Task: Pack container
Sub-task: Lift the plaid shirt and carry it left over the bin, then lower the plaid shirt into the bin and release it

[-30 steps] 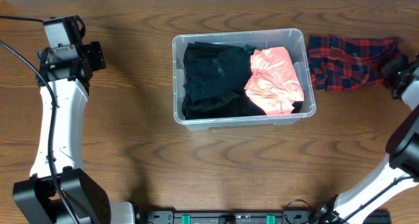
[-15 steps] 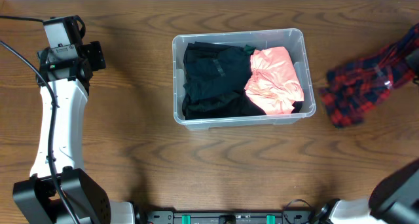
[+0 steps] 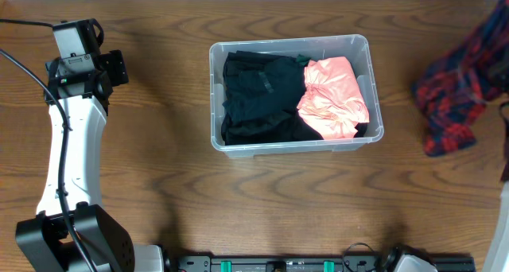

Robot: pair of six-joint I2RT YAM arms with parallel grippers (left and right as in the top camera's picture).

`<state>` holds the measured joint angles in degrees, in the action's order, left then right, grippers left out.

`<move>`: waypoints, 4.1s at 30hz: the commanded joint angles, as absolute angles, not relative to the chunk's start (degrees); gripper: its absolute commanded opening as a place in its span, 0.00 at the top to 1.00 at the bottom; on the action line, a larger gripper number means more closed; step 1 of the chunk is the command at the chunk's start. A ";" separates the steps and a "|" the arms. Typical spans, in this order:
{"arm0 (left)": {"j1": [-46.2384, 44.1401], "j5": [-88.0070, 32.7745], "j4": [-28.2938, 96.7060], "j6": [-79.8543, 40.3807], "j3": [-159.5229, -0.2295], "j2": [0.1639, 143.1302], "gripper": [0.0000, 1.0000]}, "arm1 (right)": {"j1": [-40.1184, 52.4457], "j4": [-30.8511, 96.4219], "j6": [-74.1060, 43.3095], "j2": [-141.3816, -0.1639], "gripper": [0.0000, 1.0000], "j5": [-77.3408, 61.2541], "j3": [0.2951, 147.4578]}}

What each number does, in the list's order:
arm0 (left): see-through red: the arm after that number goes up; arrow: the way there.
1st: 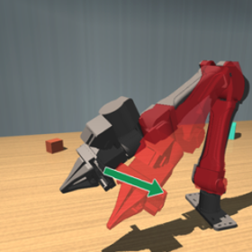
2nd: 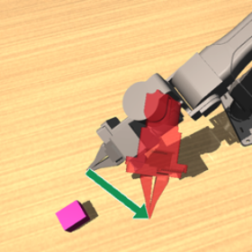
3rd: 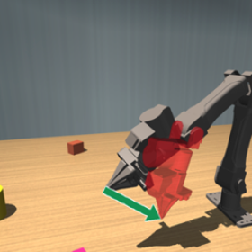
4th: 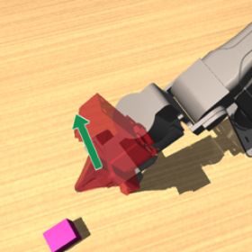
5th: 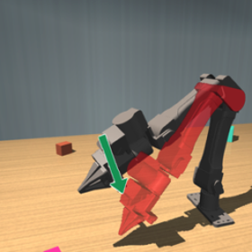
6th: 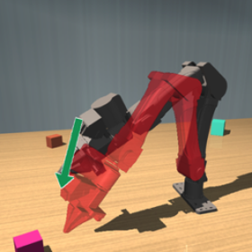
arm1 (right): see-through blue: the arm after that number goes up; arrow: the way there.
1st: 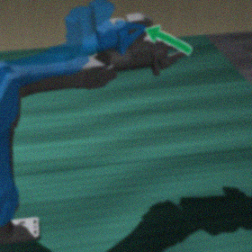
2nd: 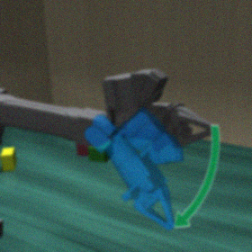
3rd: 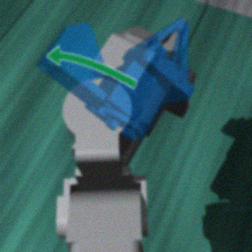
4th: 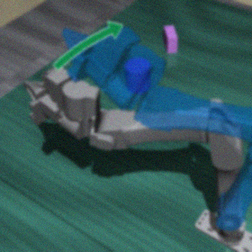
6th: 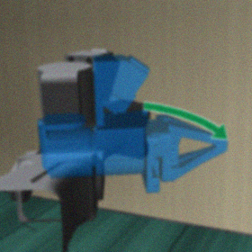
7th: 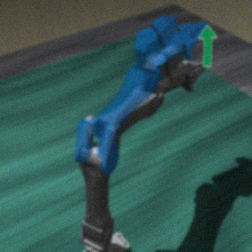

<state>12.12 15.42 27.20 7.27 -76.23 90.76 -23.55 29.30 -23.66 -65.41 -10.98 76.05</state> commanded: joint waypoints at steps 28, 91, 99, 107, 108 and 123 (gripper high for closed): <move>12.25 16.12 27.40 6.74 -76.29 90.98 0.02 | 32.14 -7.29 -57.45 -79.99 0.99 16.67 76.55; 12.25 16.12 27.40 6.74 -76.29 91.00 0.02 | 41.28 -9.69 -80.12 -90.02 0.99 24.18 76.49; 12.25 16.12 27.40 6.74 -76.29 90.98 0.02 | 41.21 -7.62 -82.26 -91.68 0.99 24.21 76.49; 12.25 16.12 27.40 6.74 -76.29 91.00 0.02 | 41.23 0.08 -77.62 -91.83 0.99 27.24 76.49; 12.25 16.12 27.40 6.74 -76.29 91.00 0.02 | 41.23 1.19 -76.73 -91.70 0.99 27.24 76.49; 12.25 16.12 27.40 6.74 -76.29 91.00 0.02 | 41.17 18.96 -53.52 -90.43 0.99 37.19 76.49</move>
